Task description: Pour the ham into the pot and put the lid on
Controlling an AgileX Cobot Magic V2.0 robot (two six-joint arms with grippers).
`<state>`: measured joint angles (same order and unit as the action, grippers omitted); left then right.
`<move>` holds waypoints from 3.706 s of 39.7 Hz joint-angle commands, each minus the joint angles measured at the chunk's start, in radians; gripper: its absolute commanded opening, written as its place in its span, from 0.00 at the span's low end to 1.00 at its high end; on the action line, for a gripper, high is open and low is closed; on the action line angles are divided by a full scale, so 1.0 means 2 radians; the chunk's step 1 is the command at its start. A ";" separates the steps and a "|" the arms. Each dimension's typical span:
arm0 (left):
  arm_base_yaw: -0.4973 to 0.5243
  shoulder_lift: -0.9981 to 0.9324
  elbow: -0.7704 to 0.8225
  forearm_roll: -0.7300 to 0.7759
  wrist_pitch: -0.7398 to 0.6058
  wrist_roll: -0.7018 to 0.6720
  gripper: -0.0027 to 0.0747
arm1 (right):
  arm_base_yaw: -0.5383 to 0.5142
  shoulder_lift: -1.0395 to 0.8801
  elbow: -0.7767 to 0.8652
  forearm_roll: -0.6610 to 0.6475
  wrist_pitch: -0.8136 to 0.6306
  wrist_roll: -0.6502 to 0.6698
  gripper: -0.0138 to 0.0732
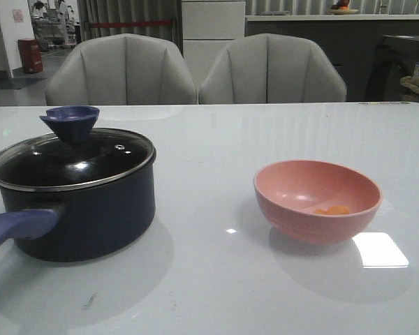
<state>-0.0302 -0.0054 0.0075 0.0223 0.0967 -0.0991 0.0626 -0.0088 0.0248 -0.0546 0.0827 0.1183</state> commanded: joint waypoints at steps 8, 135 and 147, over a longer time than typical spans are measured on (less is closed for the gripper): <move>-0.003 -0.011 0.015 0.000 -0.040 -0.005 0.20 | -0.003 -0.009 0.006 -0.007 -0.041 -0.002 0.33; -0.179 0.672 -0.615 -0.054 0.338 -0.046 0.87 | -0.003 -0.010 0.006 -0.007 -0.041 -0.002 0.33; -0.193 0.796 -0.718 -0.008 0.424 -0.105 0.87 | -0.003 -0.010 0.006 -0.007 -0.041 -0.002 0.33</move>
<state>-0.4073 1.5822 -1.3623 0.0000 0.9296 -0.2776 0.0626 -0.0088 0.0248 -0.0546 0.0827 0.1183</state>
